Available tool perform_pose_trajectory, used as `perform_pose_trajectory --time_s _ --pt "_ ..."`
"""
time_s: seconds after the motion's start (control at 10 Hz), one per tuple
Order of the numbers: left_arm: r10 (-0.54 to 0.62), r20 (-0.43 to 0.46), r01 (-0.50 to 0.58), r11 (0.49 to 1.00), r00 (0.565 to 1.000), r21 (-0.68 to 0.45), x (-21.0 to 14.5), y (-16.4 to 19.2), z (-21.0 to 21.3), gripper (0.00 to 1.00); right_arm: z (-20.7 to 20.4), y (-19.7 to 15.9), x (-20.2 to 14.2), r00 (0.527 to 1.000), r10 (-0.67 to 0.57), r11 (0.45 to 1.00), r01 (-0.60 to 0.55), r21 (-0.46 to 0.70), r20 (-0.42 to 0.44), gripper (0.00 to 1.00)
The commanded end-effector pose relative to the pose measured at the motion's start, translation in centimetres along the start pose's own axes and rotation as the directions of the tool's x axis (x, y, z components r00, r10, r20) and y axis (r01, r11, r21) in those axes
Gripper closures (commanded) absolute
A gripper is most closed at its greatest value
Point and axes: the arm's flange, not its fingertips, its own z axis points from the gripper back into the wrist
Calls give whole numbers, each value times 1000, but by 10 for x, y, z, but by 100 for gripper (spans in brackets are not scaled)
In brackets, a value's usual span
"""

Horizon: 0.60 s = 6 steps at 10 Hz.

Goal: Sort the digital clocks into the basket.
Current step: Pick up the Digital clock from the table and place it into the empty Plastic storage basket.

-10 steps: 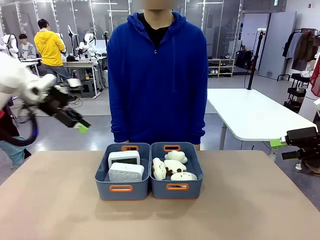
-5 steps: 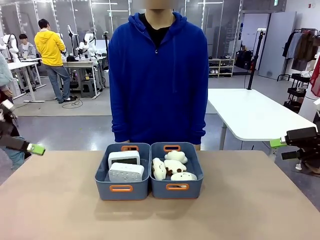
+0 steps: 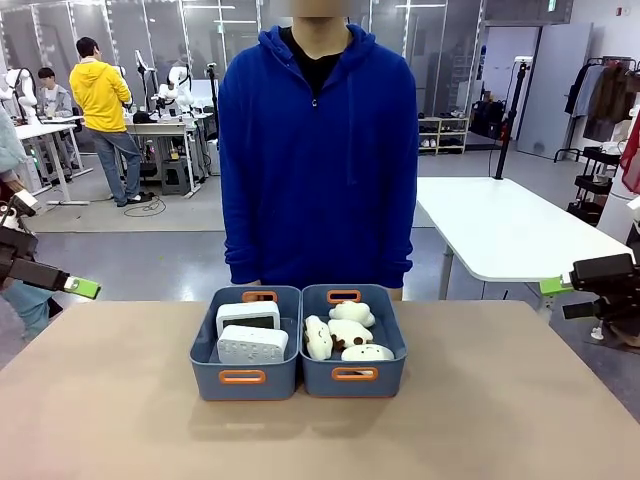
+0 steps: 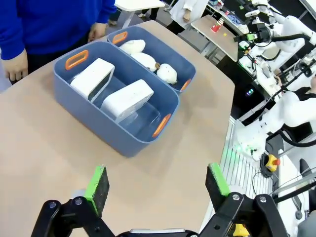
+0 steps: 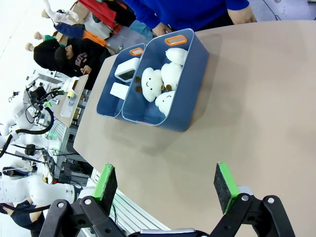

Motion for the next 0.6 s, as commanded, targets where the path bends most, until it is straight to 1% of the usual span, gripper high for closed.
perform_pose_trajectory --time_s 0.0,0.5 --pt "2 -24 -3 1000 1000 -17 -2 3 3 0 0 -1 -1 1000 5 1000 -5 2 -3 0" --pt "2 -24 -3 1000 1000 -17 -2 3 3 0 0 -1 -1 1000 5 1000 -5 2 -3 0"
